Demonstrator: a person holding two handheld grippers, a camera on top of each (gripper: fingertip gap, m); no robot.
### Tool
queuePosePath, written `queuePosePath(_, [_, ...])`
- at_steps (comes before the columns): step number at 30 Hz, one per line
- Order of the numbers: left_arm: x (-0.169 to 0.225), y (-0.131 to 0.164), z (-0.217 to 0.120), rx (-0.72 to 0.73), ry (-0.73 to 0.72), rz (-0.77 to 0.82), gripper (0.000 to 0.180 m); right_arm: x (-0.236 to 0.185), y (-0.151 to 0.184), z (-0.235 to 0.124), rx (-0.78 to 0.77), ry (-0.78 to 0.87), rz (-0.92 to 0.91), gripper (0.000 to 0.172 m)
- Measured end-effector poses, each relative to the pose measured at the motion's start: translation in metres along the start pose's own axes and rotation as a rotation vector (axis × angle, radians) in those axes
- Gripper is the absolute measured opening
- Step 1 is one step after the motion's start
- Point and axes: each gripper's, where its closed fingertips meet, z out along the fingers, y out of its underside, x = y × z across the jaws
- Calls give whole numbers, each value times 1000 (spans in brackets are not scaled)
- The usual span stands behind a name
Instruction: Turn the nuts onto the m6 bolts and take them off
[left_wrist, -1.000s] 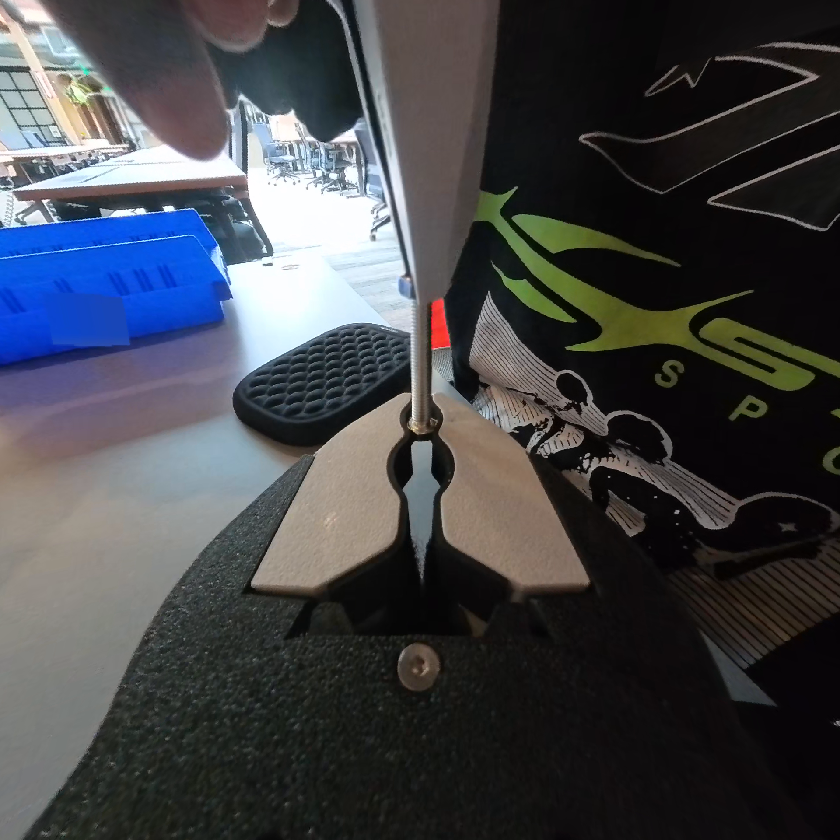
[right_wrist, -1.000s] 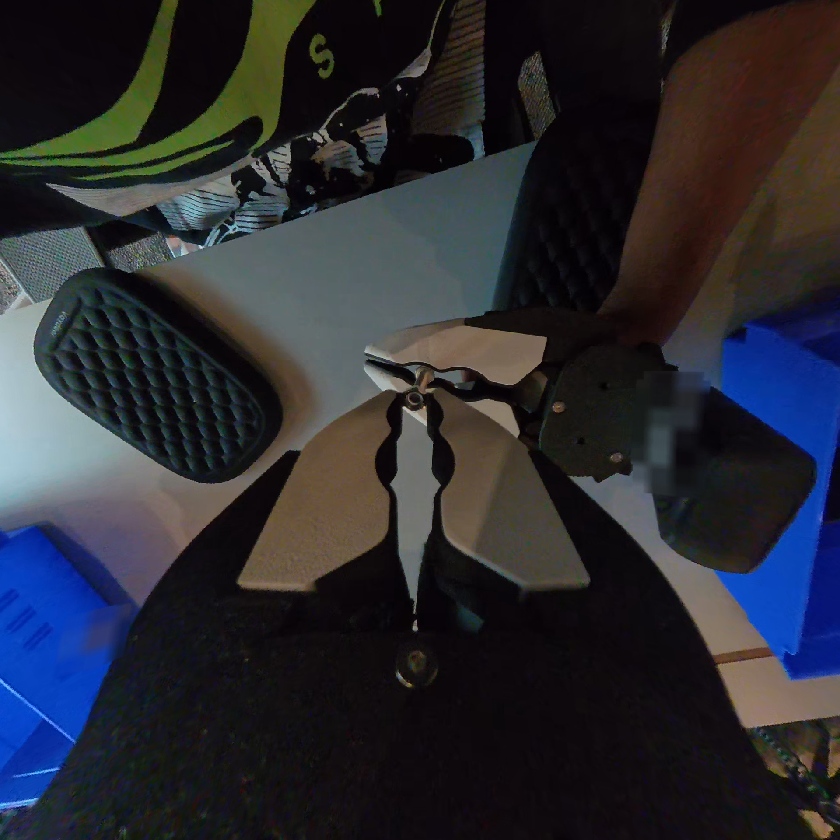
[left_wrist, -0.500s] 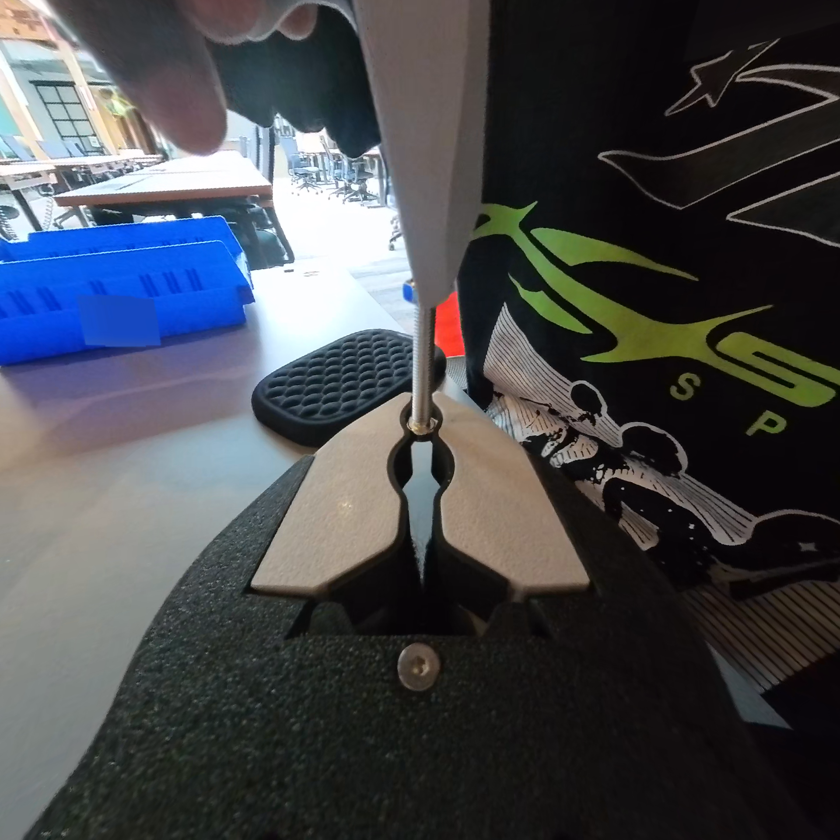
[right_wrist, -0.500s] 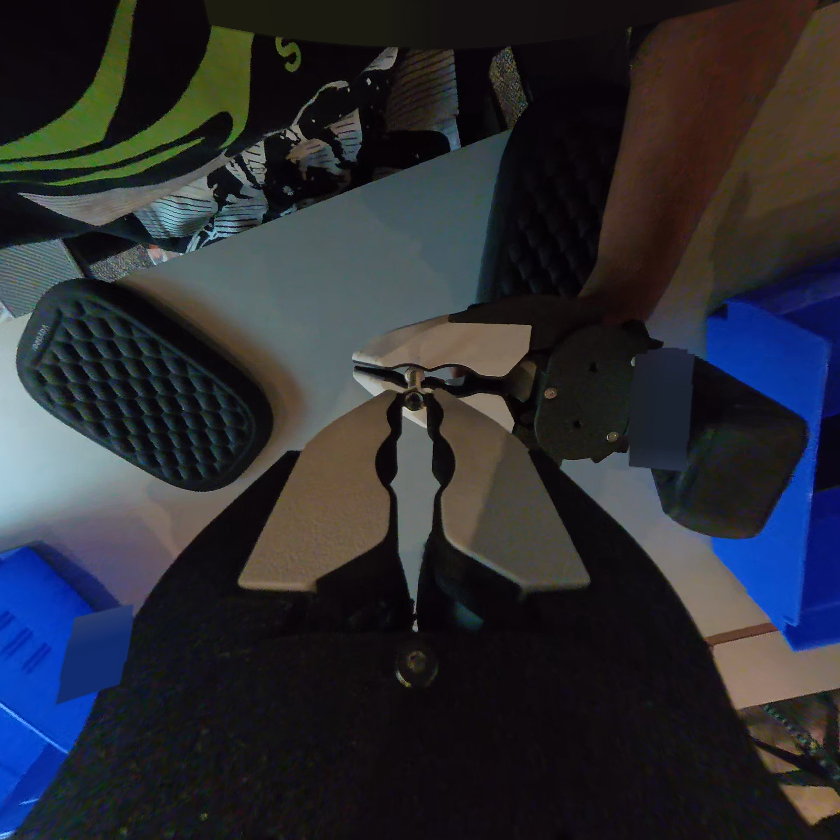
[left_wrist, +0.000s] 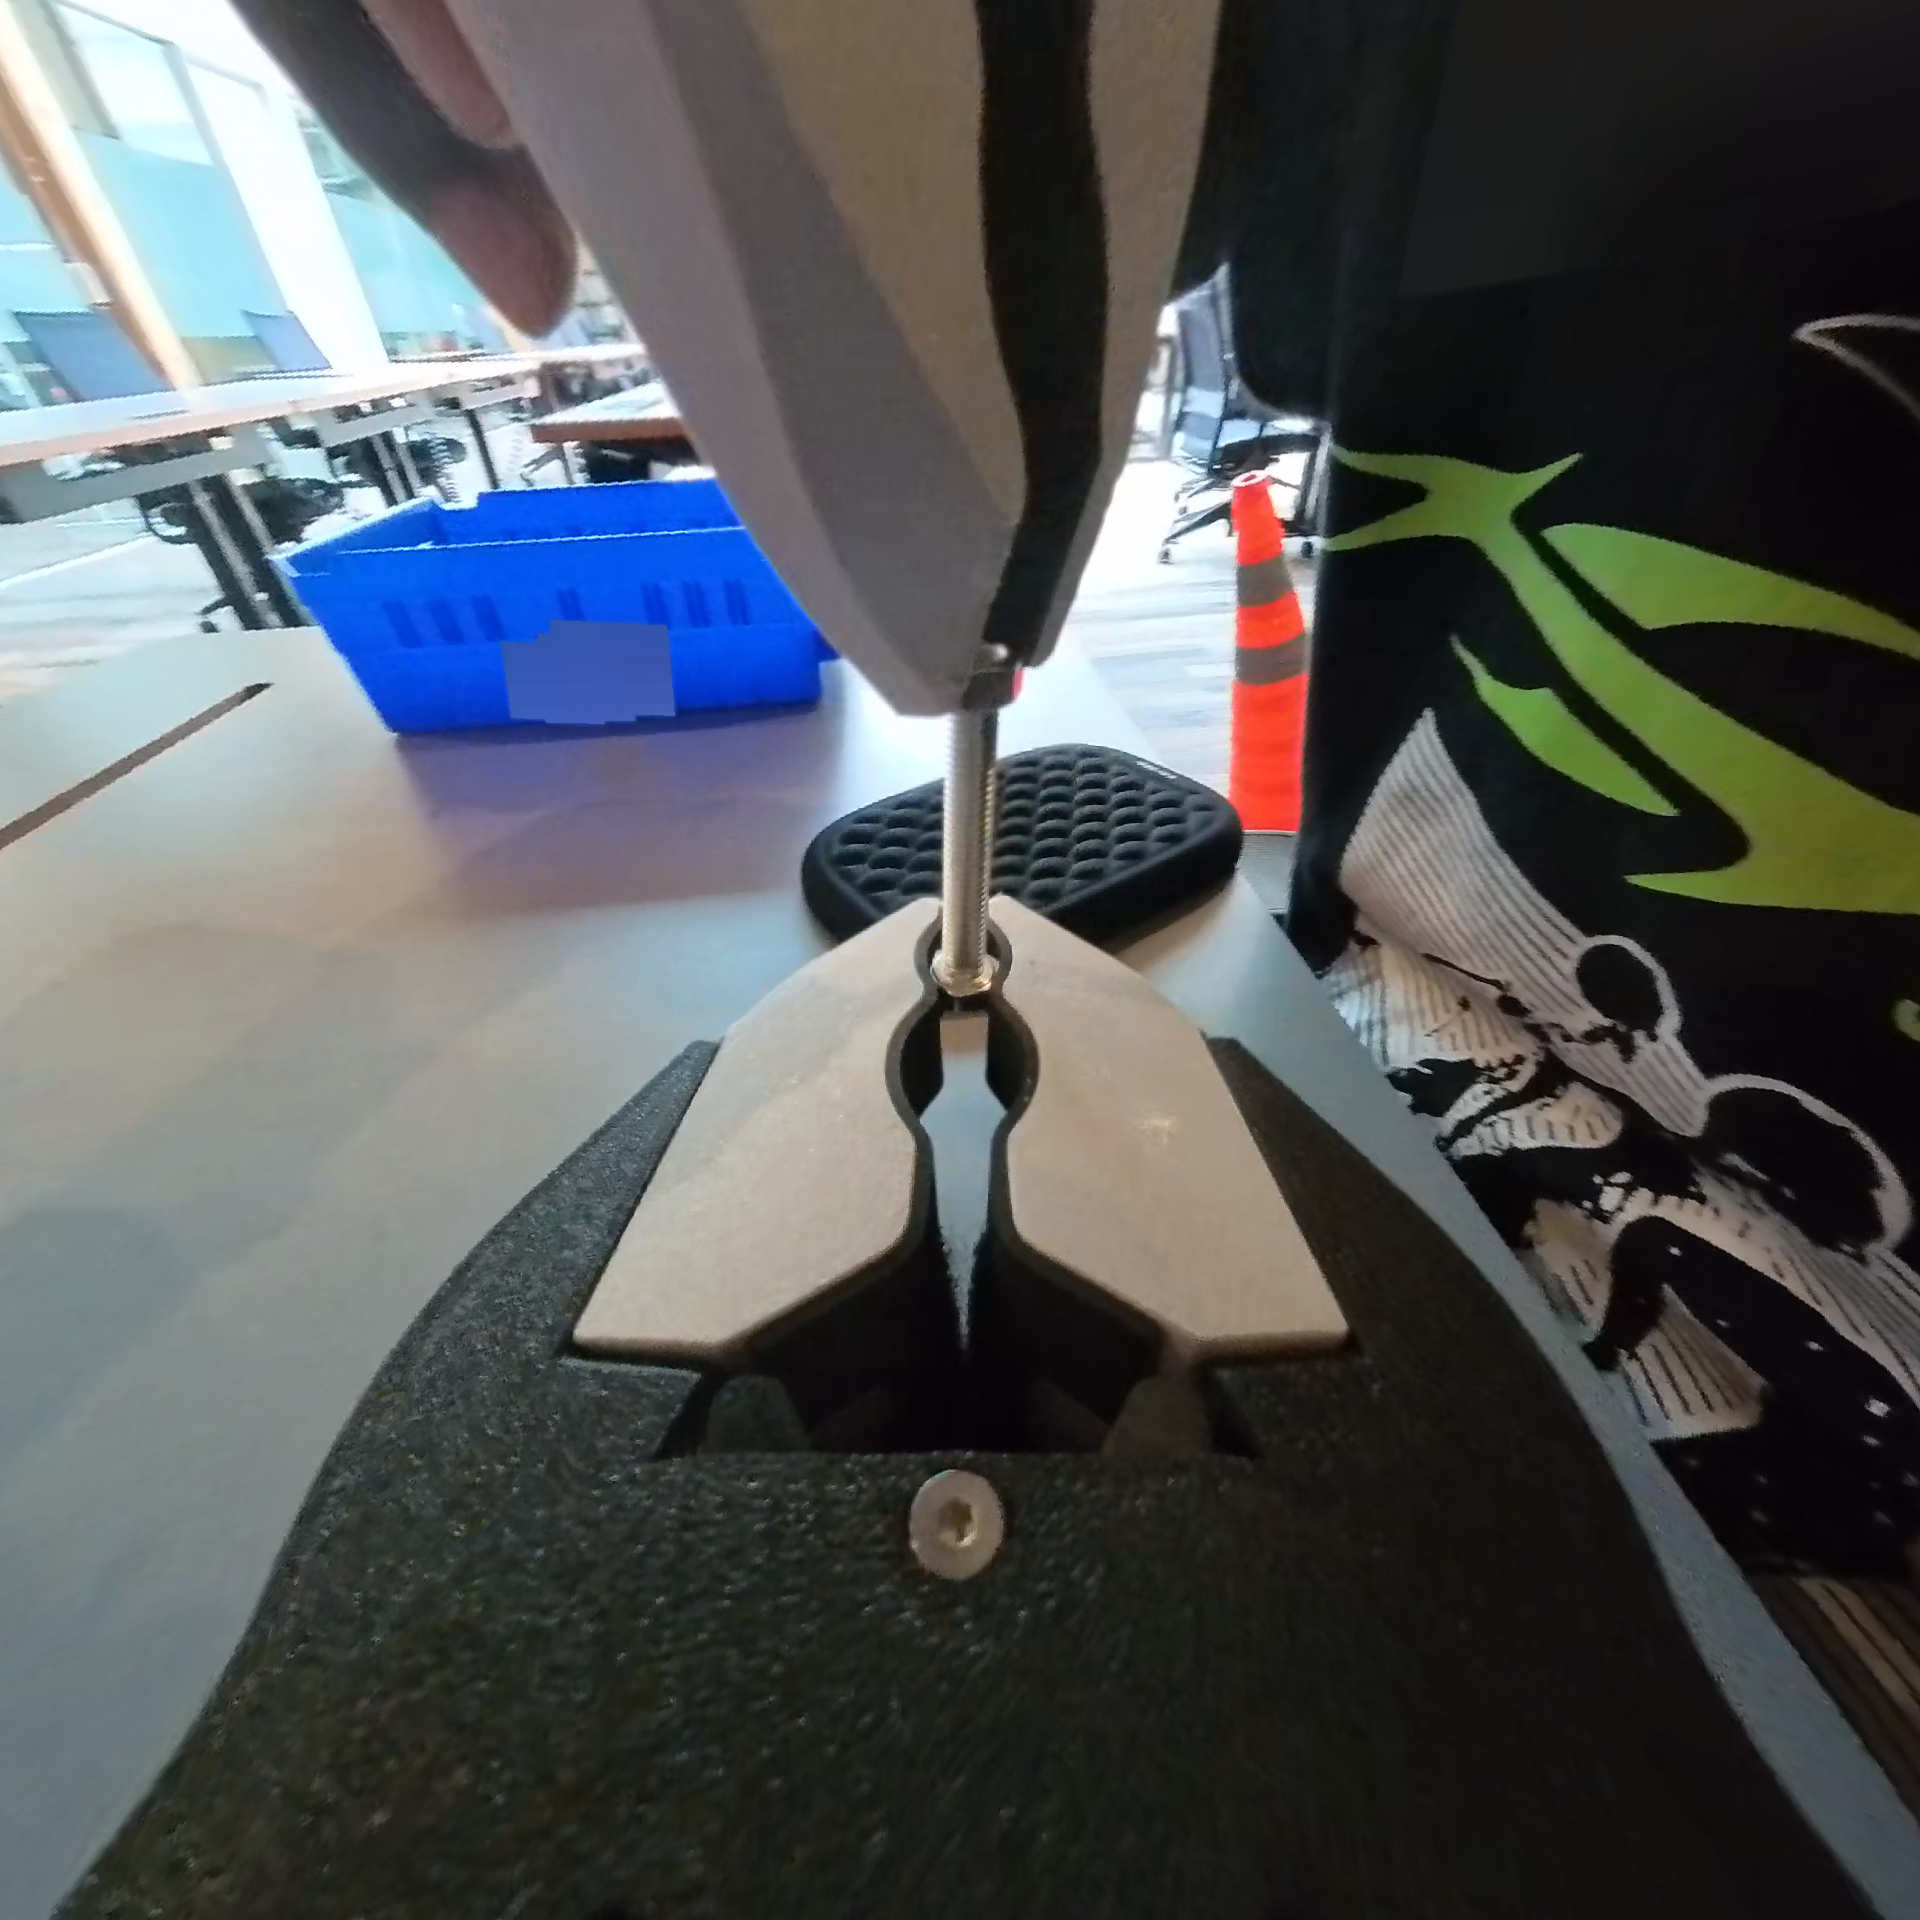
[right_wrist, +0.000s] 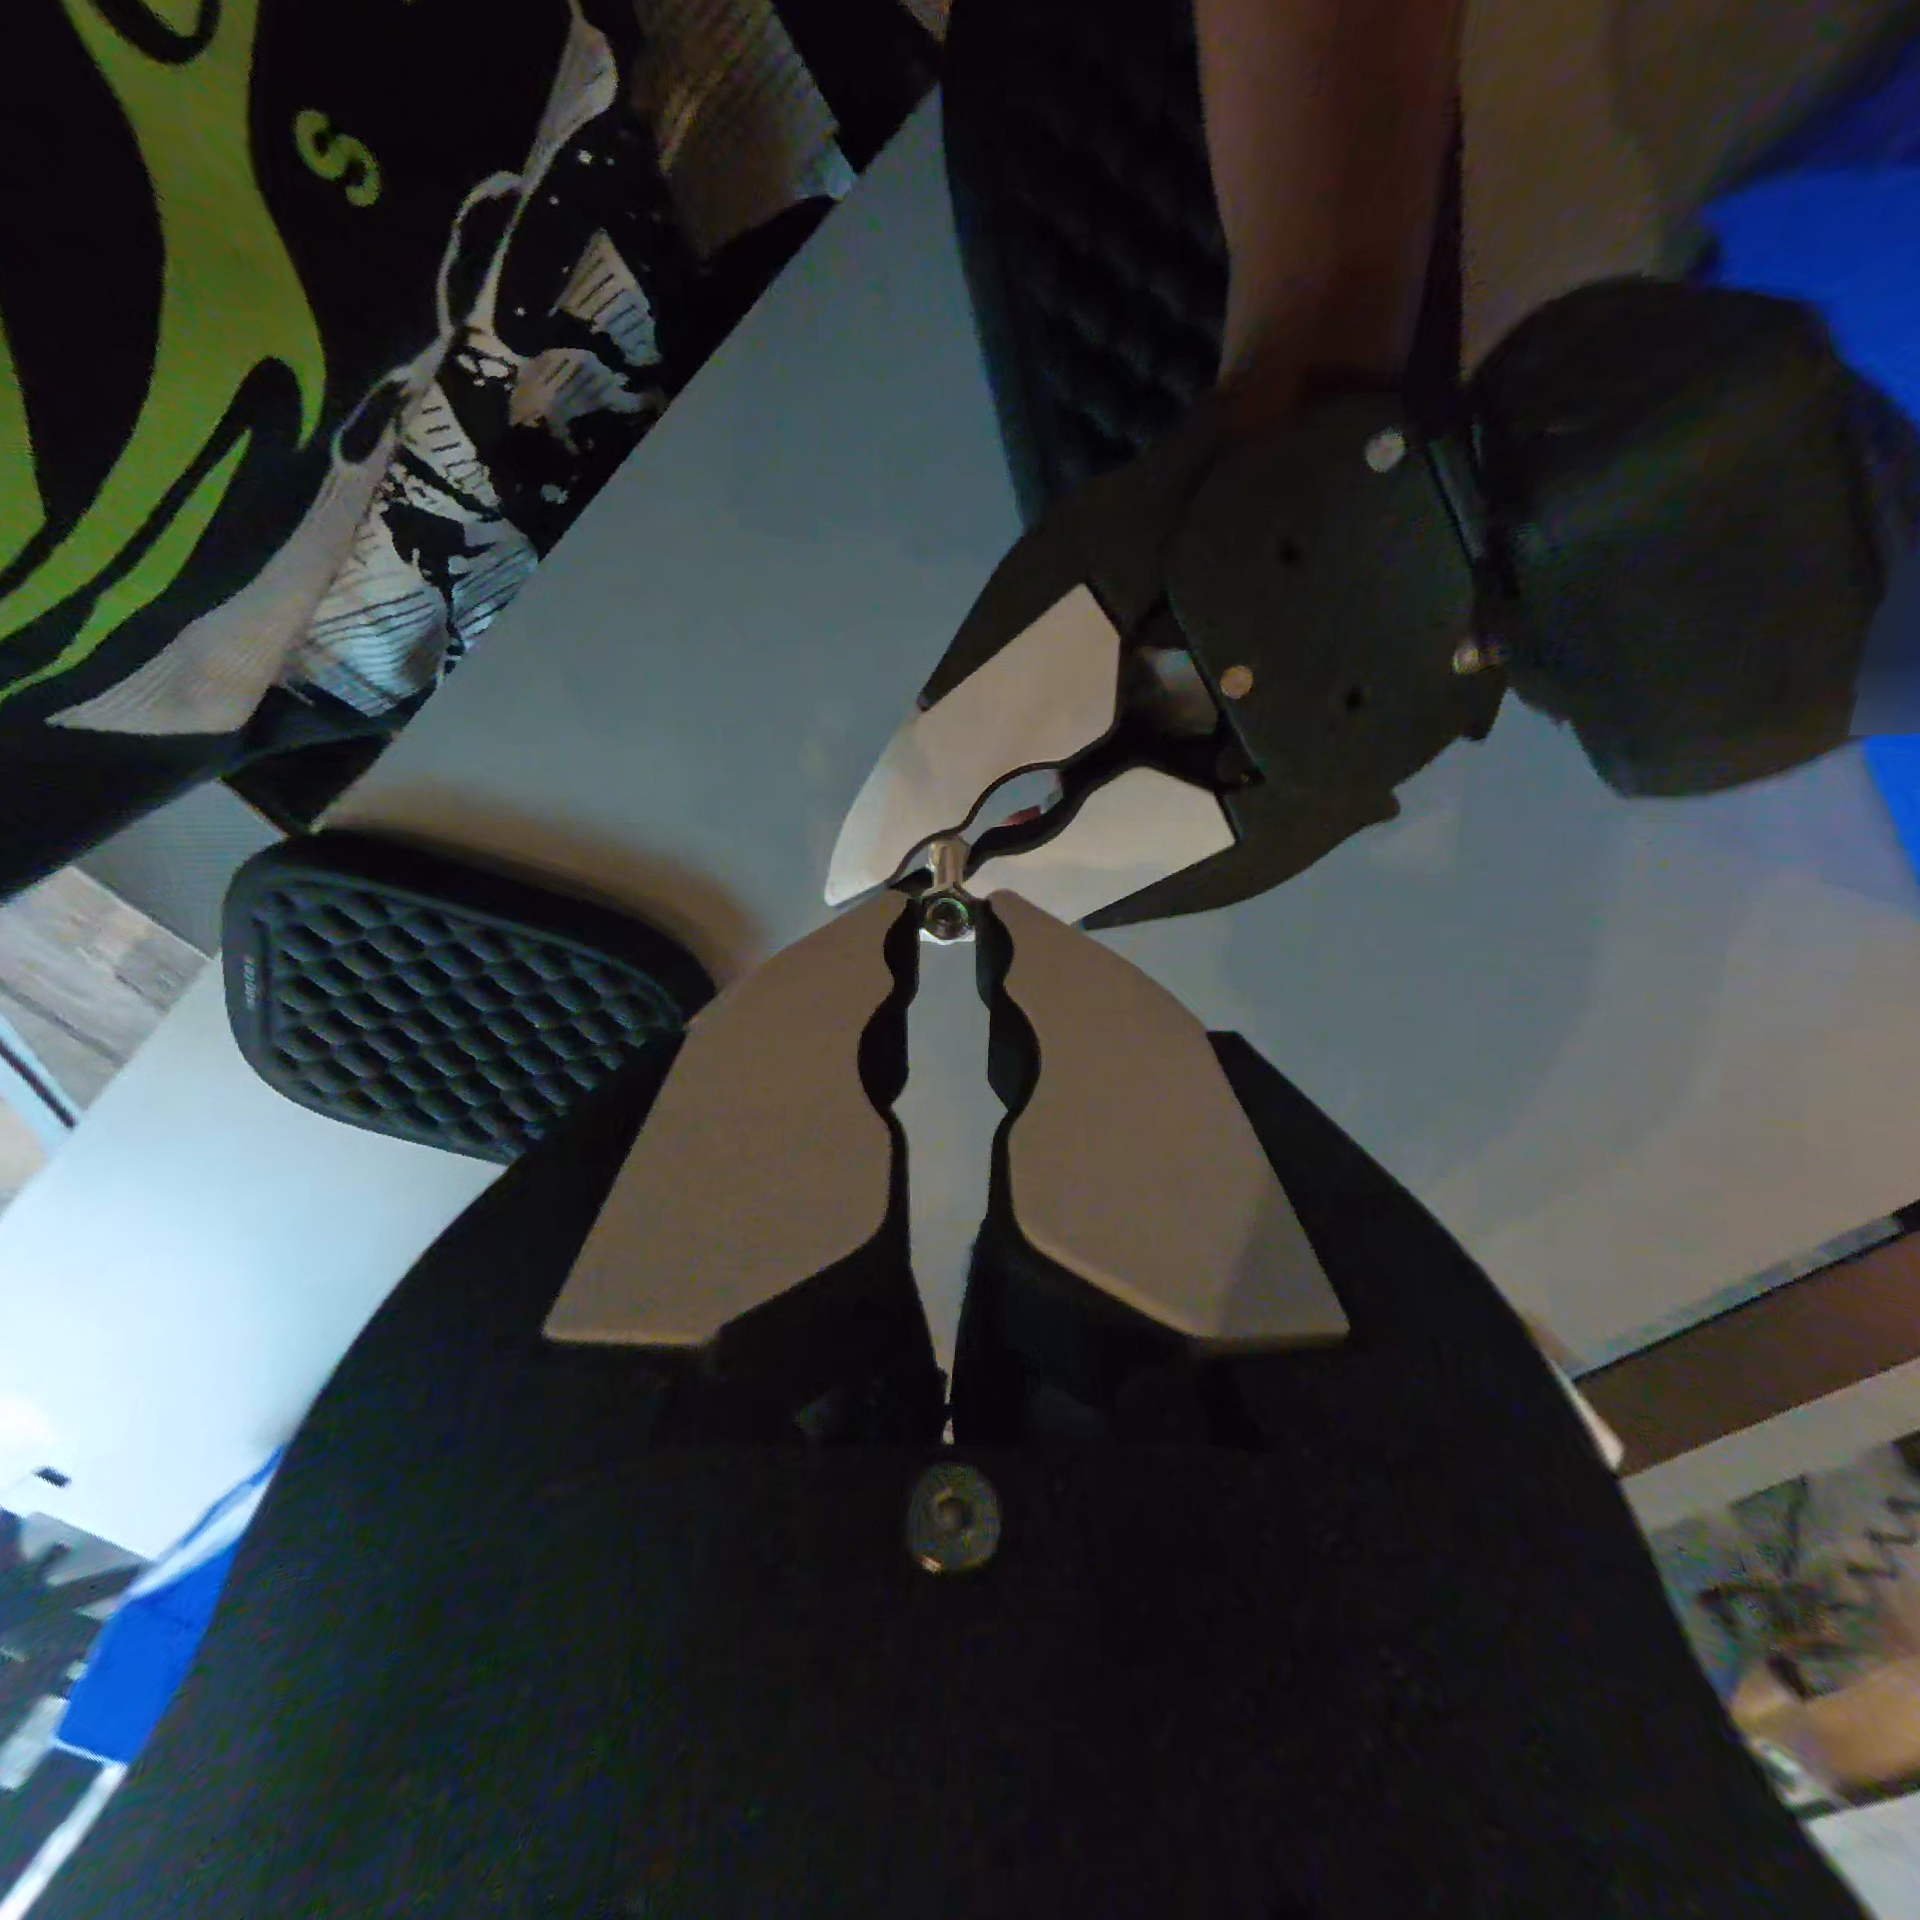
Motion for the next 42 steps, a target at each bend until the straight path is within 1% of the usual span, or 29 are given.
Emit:
queuePosePath(3, [-9, 1, 0, -13, -75, 0, 3, 3, 6, 0, -4, 20, 111, 9])
queuePosePath(8, [-30, 3, -2, -36, -243, -28, 3, 13, 17, -2, -14, 102, 276, 10])
queuePosePath(13, [-47, 5, -8, -63, -392, -58, 3, 22, 29, -3, -16, 139, 459, 10])
queuePosePath(16, [-51, 7, -9, -84, -433, -59, 3, 24, 32, -2, -9, 142, 535, 10])
queuePosePath(19, [-52, 8, -9, -89, -428, -64, 3, 25, 32, -1, 9, 141, 576, 10])
queuePosePath(21, [-51, 8, -10, -84, -421, -61, 3, 27, 30, -2, 38, 156, 584, 17])
queuePosePath(24, [-50, 8, -10, -84, -414, -56, 3, 26, 28, -6, 105, 163, 608, 32])
queuePosePath(27, [-50, 5, -11, -57, -399, -67, 3, 26, 27, -9, 237, 197, 627, 38])
queuePosePath(30, [-51, 3, -15, -30, -394, -90, 3, 25, 30, -13, 400, 243, 662, 38])
queuePosePath(32, [-53, 2, -17, -21, -400, -95, 3, 21, 38, -17, 522, 303, 671, 36])
queuePosePath(34, [-53, 0, -20, -13, -404, -88, 3, 16, 57, -16, 629, 380, 710, 29])
queuePosePath(36, [-54, -1, -23, -3, -407, -87, 3, 9, 86, -5, 698, 460, 760, 21])
queuePosePath(37, [-55, -1, -23, -3, -408, -86, 3, 9, 112, 5, 670, 528, 817, 18])
queuePosePath(40, [-54, -2, -23, -1, -405, -63, 3, 19, 206, 31, 470, 770, 1003, 17])
queuePosePath(41, [-53, -3, -22, 0, -400, -51, 3, 25, 225, 38, 444, 798, 1027, 14])
queuePosePath(42, [-53, -3, -22, -1, -399, -45, 3, 32, 237, 45, 455, 780, 1050, 12])
